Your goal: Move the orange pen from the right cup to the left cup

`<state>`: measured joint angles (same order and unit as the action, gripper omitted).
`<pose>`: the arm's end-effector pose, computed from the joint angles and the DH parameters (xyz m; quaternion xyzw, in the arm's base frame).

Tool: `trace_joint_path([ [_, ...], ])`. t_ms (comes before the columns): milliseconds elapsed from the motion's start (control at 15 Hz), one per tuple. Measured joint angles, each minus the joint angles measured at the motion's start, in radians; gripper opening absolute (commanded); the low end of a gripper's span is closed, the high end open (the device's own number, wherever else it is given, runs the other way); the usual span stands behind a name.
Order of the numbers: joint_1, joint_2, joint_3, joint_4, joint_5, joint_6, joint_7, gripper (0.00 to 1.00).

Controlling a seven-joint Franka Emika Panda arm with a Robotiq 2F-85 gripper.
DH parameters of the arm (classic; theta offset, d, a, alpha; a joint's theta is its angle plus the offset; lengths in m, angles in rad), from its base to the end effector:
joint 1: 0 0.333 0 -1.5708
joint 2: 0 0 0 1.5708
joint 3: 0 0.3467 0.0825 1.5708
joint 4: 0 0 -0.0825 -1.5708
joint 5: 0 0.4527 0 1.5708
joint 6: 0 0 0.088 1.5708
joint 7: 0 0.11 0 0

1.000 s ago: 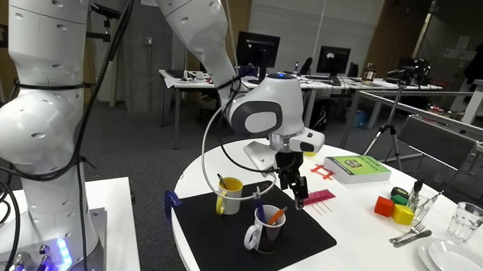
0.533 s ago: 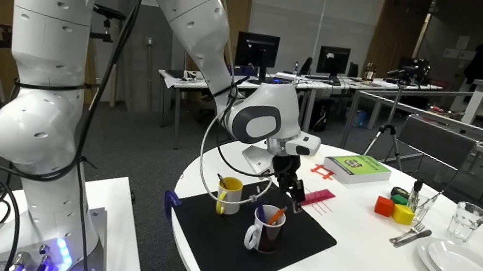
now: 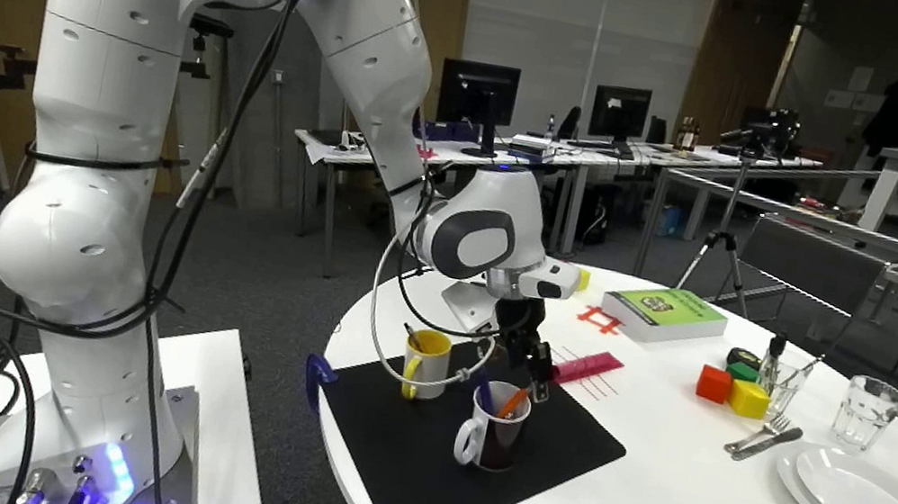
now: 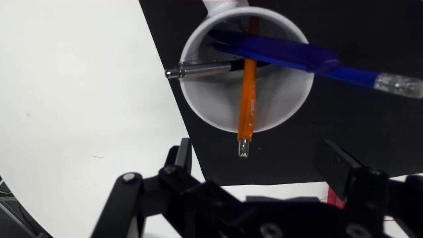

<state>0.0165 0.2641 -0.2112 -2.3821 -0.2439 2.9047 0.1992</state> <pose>0.5617 -0.0990 0.2050 0.9865 -0.0740 0.1279 0.0700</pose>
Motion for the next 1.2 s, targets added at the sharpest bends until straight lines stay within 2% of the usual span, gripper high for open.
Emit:
trace_joint_path([
  [133, 0.018, 0.011, -0.021, 0.003, -0.016, 0.013, 0.014, 0.99],
  [267, 0.027, 0.023, -0.034, 0.008, -0.019, 0.021, 0.018, 0.74],
  [333, 0.03, 0.028, -0.039, 0.011, -0.019, 0.024, 0.018, 0.72],
  [467, 0.036, 0.039, -0.047, 0.016, -0.019, 0.029, 0.018, 0.59],
  [933, 0.047, 0.058, -0.056, 0.028, -0.02, 0.031, 0.018, 0.05],
  [1000, 0.051, 0.06, -0.059, 0.03, -0.02, 0.032, 0.018, 0.01],
  [1200, 0.06, 0.063, -0.064, 0.035, -0.021, 0.032, 0.018, 0.02],
])
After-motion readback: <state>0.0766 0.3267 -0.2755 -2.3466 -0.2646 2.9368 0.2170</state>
